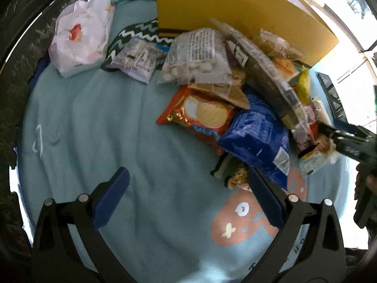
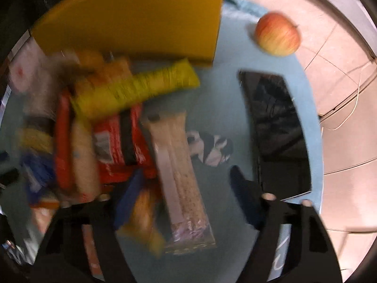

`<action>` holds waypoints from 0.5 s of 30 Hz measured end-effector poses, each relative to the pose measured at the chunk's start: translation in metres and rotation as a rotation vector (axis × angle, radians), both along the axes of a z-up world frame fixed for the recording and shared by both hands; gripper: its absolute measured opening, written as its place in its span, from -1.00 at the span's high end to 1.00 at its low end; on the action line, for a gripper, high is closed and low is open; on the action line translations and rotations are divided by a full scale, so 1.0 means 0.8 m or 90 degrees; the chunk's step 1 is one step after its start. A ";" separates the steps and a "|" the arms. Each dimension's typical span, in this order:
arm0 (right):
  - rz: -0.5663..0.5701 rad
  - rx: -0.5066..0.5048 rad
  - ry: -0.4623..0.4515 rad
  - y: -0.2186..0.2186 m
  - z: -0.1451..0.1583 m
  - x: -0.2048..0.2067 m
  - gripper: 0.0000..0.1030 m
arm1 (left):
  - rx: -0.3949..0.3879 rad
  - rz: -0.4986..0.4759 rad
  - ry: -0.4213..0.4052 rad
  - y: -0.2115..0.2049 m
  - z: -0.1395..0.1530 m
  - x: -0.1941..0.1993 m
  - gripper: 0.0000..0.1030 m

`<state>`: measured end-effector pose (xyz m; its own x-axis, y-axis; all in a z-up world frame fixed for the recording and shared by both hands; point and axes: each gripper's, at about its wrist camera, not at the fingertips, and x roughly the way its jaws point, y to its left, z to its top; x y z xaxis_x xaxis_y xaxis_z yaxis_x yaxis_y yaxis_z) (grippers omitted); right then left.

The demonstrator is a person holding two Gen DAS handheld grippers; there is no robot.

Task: Organize snacks
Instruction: 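Grasp the clear rice-cake bar with the right gripper while the left grasps the blue bag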

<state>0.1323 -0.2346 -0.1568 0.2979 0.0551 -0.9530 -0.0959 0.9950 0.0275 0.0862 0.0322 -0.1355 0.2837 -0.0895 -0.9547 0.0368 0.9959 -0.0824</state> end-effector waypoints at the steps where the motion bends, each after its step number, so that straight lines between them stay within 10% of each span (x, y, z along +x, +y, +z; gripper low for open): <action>1: 0.011 0.000 -0.011 0.002 0.000 -0.001 -0.12 | -0.001 0.001 0.002 0.000 -0.002 0.000 -0.96; 4: 0.049 0.002 -0.010 0.013 0.004 0.000 0.47 | 0.000 -0.004 0.006 -0.004 -0.005 0.001 -0.96; 15: -0.051 0.209 -0.016 -0.046 0.042 -0.020 0.47 | -0.042 -0.057 0.000 -0.054 0.012 0.009 -0.96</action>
